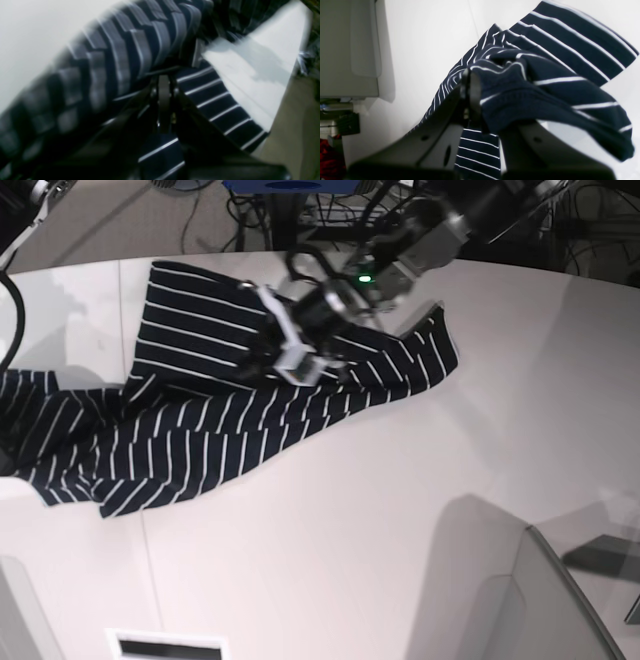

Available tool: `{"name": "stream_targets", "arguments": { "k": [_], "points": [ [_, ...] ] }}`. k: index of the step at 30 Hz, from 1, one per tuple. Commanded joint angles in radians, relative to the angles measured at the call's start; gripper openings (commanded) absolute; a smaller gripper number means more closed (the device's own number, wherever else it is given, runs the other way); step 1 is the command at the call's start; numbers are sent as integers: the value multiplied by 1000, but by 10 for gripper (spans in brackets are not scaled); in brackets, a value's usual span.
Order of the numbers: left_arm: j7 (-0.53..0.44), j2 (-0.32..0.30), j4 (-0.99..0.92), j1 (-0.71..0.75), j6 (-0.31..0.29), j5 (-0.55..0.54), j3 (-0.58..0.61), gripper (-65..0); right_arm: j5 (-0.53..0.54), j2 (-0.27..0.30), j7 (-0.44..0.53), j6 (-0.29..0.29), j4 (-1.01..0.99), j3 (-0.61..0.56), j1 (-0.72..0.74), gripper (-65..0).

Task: Layout the t-shirt on the table in an organized manner, then fold the t-shirt properly
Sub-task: 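Release with the right gripper and drag the shirt with the left gripper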

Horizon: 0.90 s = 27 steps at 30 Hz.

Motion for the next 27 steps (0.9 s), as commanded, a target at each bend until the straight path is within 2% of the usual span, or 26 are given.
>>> {"name": "stream_targets", "arguments": {
  "k": [1, 4, 7, 11, 18, 20, 23, 27],
  "points": [
    [-17, 17, -41, -34, -1, -6, 33, -650, 21, 20, 20, 4, 17, 7, 14, -644],
    [-18, 64, -190, -85, -1, -7, 113, -650, 21, 22, 20, 4, 17, 9, 14, -644],
    [-18, 66, -258, -96, 2, -7, 113, -650, 21, 25, 20, 4, 16, 16, 14, -645],
    [-17, -23, -267, -97, 54, -7, 119, -650, 21, 60, 22, 4, 11, 32, 22, -645],
    [-14, -175, -273, -125, 102, -7, 112, -650, 21, 73, 52, 4, 11, 27, 62, -645],
    [28, -209, -273, -140, 111, -7, 110, -650, 21, 73, 54, 4, 10, 27, 69, -645],
    [63, -241, -281, -165, 114, -7, 86, -650, 21, 73, 56, 4, 10, 27, 83, -645],
    [61, -258, -339, -191, 111, -7, 7, -650, 24, 73, 57, 14, 10, 27, 94, -645]
  ]
}}
